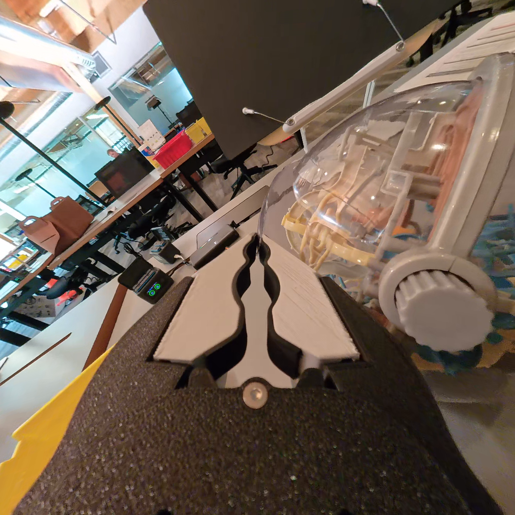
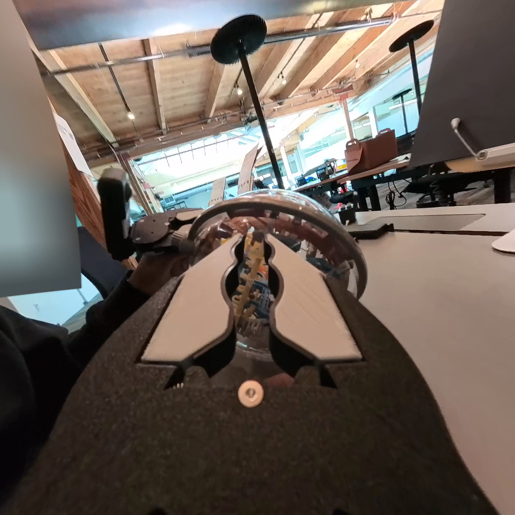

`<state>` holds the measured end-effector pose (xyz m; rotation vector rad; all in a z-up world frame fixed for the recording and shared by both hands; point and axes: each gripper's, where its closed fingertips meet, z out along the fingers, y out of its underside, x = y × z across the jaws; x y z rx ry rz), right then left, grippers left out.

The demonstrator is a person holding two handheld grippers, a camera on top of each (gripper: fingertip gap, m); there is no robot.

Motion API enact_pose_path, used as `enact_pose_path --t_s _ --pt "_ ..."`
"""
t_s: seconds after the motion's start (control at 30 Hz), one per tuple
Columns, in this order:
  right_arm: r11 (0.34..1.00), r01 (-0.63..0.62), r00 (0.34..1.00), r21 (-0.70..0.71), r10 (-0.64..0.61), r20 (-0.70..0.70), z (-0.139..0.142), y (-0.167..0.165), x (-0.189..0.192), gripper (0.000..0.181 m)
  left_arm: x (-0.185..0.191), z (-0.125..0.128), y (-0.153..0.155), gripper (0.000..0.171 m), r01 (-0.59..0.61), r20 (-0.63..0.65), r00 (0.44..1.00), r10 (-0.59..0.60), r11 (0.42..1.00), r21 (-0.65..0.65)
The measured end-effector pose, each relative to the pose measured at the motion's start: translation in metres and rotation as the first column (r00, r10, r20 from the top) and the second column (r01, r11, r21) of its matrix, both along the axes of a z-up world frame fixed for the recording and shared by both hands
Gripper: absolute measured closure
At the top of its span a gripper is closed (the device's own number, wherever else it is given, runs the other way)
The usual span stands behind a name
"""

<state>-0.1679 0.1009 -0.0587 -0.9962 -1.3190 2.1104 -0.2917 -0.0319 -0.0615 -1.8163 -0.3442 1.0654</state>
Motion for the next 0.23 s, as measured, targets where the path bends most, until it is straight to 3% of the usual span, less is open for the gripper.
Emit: enact_pose_path --t_s 0.23 --pt "0.997 0.059 0.997 0.051 -0.061 0.039 -0.0101 0.0031 -0.0087 0.167 0.0027 -0.0011 0.0022 0.171 0.003 -0.009 1.0 -0.003 1.0 -0.018"
